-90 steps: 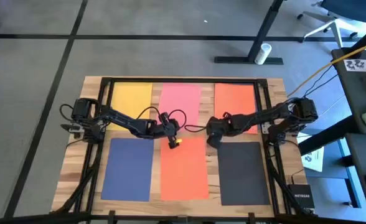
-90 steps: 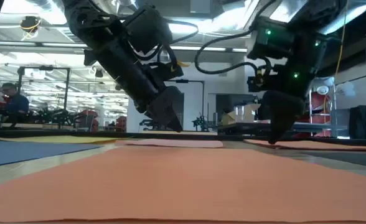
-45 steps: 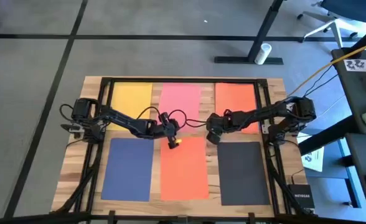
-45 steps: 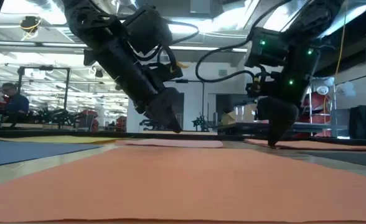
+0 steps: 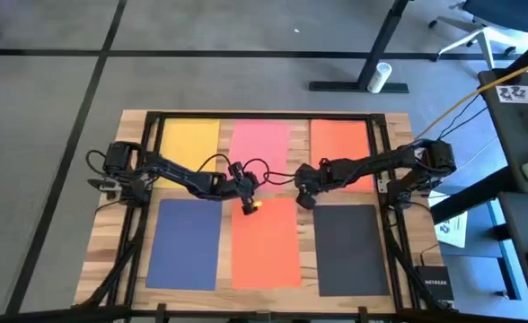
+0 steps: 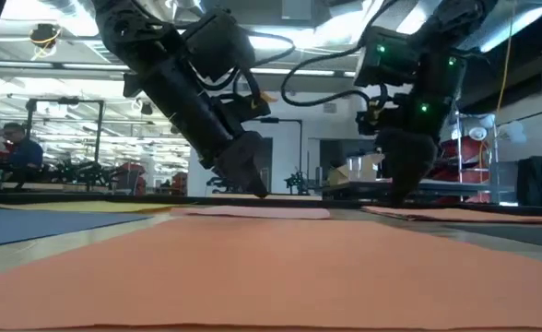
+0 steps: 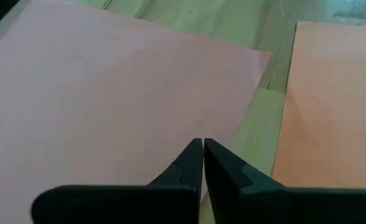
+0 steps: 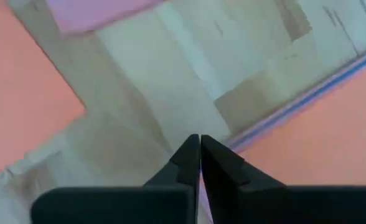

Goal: Organize paper
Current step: Stack the orange paper on top of the orange paper

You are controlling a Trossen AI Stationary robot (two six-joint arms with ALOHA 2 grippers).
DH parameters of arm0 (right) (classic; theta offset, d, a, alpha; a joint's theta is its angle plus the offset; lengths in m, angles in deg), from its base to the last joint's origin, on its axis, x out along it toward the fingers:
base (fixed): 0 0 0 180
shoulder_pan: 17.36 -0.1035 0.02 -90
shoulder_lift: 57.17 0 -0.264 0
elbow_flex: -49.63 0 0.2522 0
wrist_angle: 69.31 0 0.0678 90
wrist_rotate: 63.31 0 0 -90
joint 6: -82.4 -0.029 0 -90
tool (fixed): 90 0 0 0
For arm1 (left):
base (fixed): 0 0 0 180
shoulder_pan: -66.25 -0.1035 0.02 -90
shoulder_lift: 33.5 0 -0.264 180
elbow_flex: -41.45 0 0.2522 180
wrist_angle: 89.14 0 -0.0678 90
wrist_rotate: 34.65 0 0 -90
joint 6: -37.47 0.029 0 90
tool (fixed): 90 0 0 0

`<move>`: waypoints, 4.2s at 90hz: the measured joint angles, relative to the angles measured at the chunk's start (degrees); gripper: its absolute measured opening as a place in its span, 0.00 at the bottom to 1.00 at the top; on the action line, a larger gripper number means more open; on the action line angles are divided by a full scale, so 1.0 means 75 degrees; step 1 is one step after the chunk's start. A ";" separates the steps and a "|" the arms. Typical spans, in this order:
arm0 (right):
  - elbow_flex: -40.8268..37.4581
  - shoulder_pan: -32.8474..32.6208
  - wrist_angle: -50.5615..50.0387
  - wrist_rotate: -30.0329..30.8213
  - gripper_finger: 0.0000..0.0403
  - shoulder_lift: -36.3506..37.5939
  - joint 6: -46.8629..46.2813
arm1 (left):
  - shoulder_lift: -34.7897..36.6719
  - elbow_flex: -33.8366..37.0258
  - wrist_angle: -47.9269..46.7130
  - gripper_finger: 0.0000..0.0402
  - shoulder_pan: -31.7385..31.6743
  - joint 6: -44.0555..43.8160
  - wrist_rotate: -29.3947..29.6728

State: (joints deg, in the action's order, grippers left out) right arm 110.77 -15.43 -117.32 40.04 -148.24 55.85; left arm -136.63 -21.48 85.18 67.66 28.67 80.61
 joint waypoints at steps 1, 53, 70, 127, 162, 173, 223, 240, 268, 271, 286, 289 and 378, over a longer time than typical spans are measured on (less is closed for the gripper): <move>0.0000 -0.0020 -0.0060 -0.0005 0.01 0.0000 0.0000 | 0.0000 0.0000 -0.0004 0.00 0.0000 -0.0002 0.0000; -0.0637 -0.0355 0.0007 0.0611 0.32 0.0020 0.0175 | 0.0000 0.0000 -0.0009 0.00 0.0000 -0.0019 0.0000; -0.0638 -0.0357 0.0023 0.0602 0.28 0.0023 0.0169 | 0.0000 0.0000 -0.0015 0.00 0.0000 -0.0019 0.0000; -0.0260 -0.0358 -0.0117 0.0244 0.00 0.0029 0.0191 | 0.0000 0.0000 -0.0027 0.00 0.0000 0.0022 0.0000; 0.0765 -0.0617 -0.0457 -0.0758 0.00 0.0038 0.0187 | 0.0000 0.0000 -0.0025 0.00 0.0000 0.0033 0.0000; 0.1129 -0.0884 -0.0437 -0.1407 0.00 0.0043 -0.0068 | 0.0000 0.0000 -0.0001 0.00 0.0000 0.0024 0.0000; 0.2085 -0.2716 0.1147 -0.2129 0.00 0.0047 -0.1715 | 0.0558 0.0370 0.1195 0.00 0.0006 -0.0105 0.0005; 0.2171 -0.3231 0.2007 -0.2118 0.00 0.0037 -0.2312 | 0.1213 0.1064 0.1983 0.00 -0.0147 -0.0144 -0.0064; 0.2226 -0.3566 0.3707 -0.2056 0.00 -0.0448 -0.2775 | 0.1920 0.1626 0.2117 0.00 -0.0338 -0.0165 -0.0096; 0.2226 -0.3567 0.3795 -0.2106 0.00 -0.0545 -0.2776 | 0.1925 0.1647 0.2062 0.00 -0.0362 -0.0165 -0.0093; 0.2579 -0.3561 0.4154 -0.2496 0.00 -0.1196 -0.2595 | 0.1935 0.1641 0.2007 0.00 -0.0414 -0.0165 -0.0090; 0.2683 -0.3561 0.4137 -0.2598 0.00 -0.1315 -0.2494 | 0.1935 0.1641 0.2002 0.00 -0.0414 -0.0165 -0.0090; 0.4071 -0.3139 0.0053 -0.2389 0.00 -0.2337 -0.1301 | 0.1935 0.1629 0.1021 0.00 -0.0510 -0.0019 -0.0466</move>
State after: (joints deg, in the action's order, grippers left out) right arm 141.30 -38.97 -116.92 22.13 -165.77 46.10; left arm -122.12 -9.26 92.84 63.84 28.52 77.12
